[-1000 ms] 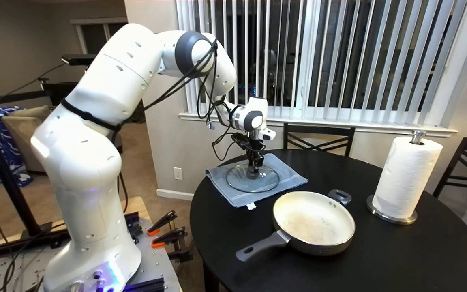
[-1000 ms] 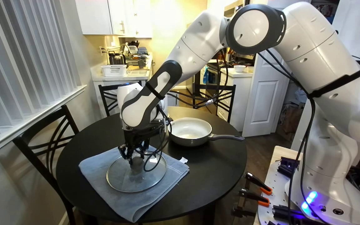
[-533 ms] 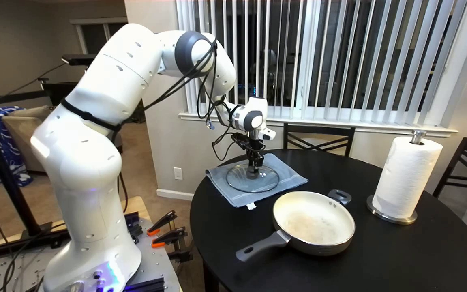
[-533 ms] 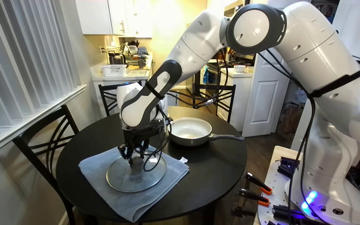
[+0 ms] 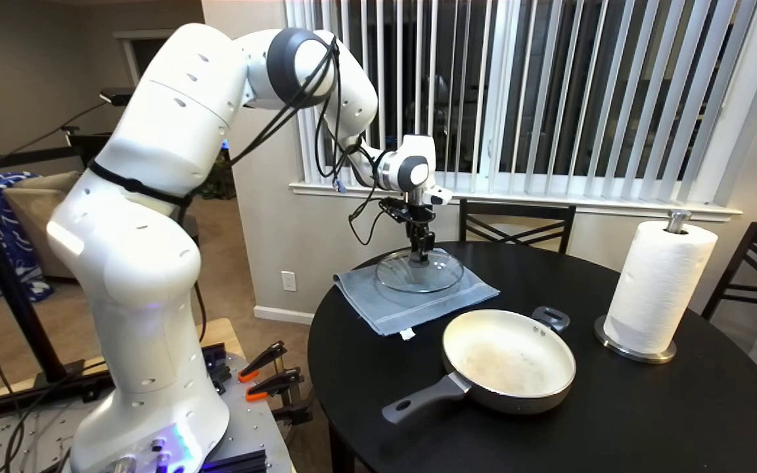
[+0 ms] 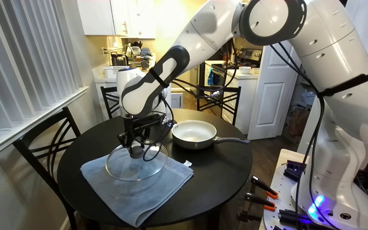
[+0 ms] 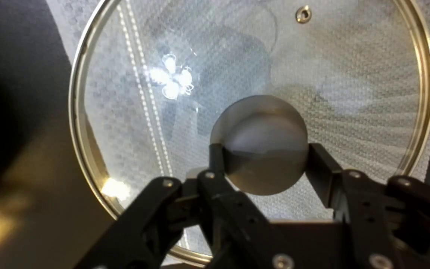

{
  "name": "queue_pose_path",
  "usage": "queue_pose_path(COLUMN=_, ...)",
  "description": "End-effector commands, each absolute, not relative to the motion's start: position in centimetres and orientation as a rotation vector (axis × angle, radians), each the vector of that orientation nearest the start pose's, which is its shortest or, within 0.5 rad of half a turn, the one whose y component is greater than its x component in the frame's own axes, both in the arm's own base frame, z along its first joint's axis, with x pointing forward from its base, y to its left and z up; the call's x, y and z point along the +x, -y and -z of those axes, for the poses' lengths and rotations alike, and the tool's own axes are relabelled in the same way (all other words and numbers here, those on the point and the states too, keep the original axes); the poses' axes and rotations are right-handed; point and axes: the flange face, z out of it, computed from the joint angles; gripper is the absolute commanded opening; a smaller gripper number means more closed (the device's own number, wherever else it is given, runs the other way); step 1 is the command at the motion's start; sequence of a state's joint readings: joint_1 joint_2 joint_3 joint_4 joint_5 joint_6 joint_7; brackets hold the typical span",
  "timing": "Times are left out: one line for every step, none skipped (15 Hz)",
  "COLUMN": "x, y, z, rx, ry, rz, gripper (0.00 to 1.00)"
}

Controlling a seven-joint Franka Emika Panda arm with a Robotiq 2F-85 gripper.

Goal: Put the lid on the pot

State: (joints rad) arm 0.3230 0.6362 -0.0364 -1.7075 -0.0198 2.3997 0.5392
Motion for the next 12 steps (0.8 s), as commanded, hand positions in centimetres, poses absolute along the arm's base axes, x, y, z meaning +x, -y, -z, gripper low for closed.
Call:
queue_pose_path(x=64.2, y=-17.8, z=-29.0, rx=-3.168, ry=-0.413, rz=0.157, gripper=0.32)
queue_pose_path(x=64.1, y=-16.9, z=-30.4, rx=-3.176, ry=-0.428, rz=0.167, gripper=0.32)
queue_pose_path(x=64.1, y=-15.9, z=-31.6, rx=-3.183, ry=-0.44, rz=0.177, gripper=0.32)
queue_pose_path(x=63.9, y=-14.4, z=-32.8, rx=-3.183, ry=-0.461, rz=0.179, gripper=0.32)
queue_pose_path(x=63.8, y=-13.0, z=-33.8, rx=-3.178, ry=-0.48, rz=0.187, gripper=0.32)
queue_pose_path(x=63.4, y=-10.8, z=-34.9, rx=-3.151, ry=-0.517, rz=0.188, gripper=0.32)
queue_pose_path(x=63.1, y=-9.1, z=-35.8, rx=-3.134, ry=-0.557, rz=0.195, gripper=0.32)
queue_pose_path(x=62.7, y=-6.9, z=-36.4, rx=-3.099, ry=-0.622, rz=0.191, gripper=0.32)
queue_pose_path(x=62.1, y=-4.7, z=-37.2, rx=-3.079, ry=-0.678, rz=0.191, gripper=0.32)
queue_pose_path(x=61.5, y=-2.2, z=-37.4, rx=-3.055, ry=-0.752, rz=0.172, gripper=0.32)
queue_pose_path(x=60.9, y=0.1, z=-37.8, rx=-3.034, ry=-0.809, rz=0.163, gripper=0.32)
queue_pose_path(x=60.2, y=2.5, z=-37.6, rx=-3.009, ry=-0.874, rz=0.139, gripper=0.32)
